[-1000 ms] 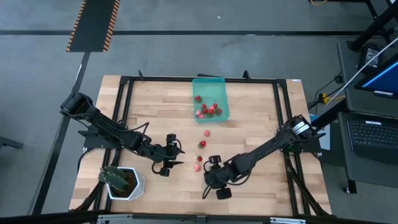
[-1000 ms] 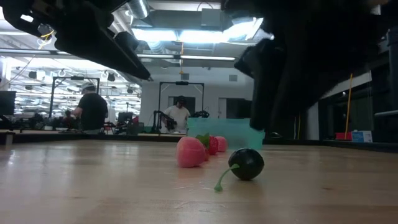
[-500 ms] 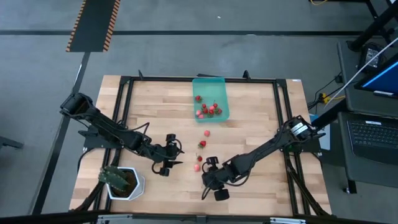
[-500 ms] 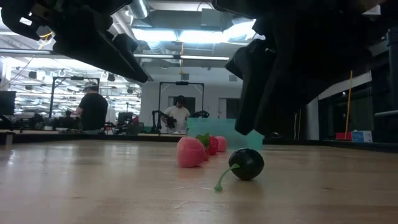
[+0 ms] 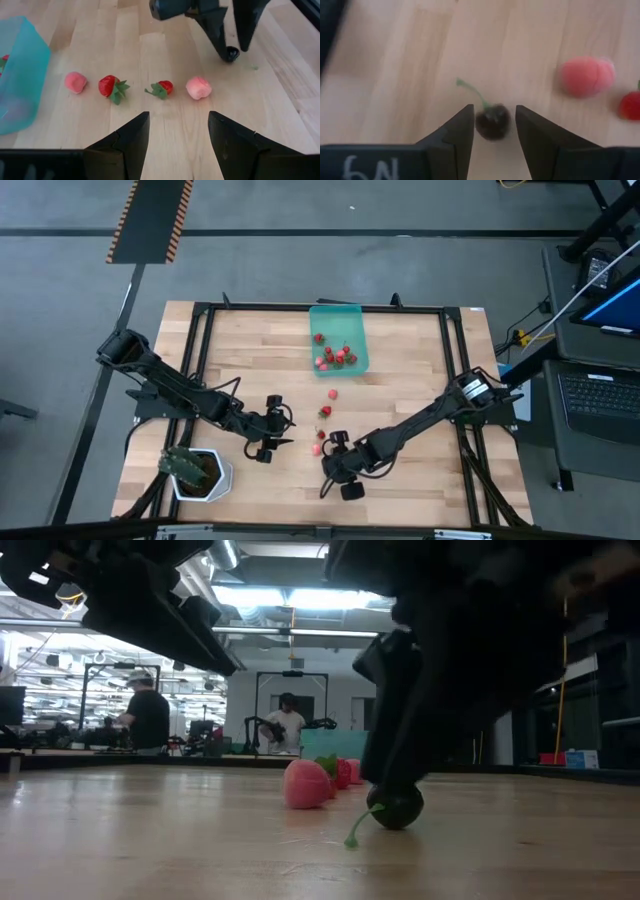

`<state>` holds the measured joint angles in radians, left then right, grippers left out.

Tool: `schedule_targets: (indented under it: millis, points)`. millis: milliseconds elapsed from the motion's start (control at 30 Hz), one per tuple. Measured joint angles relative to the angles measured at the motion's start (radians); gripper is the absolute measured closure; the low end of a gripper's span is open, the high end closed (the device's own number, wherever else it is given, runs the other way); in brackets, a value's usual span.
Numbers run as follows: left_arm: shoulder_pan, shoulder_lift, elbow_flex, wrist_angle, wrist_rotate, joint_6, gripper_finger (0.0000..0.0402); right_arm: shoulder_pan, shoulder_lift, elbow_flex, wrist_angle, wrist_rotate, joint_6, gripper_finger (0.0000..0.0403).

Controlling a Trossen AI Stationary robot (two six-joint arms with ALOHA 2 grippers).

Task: Pick and placing Produce into tupperware
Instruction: Put the black cherry into the blue bin

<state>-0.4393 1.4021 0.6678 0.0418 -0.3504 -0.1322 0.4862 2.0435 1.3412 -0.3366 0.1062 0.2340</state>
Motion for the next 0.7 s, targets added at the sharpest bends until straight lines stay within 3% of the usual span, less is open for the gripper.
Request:
schedule_targets:
  millis: [533,700]
  points:
    - [0.0,0.0,0.0,-0.012,0.0,-0.022,0.0207,-0.004,0.045,0.0,0.012,-0.002,0.023,0.0256]
    - [0.0,0.0,0.0,-0.013,0.0,-0.023,0.0207,-0.006,0.044,0.0,0.011,-0.003,0.034,0.0284]
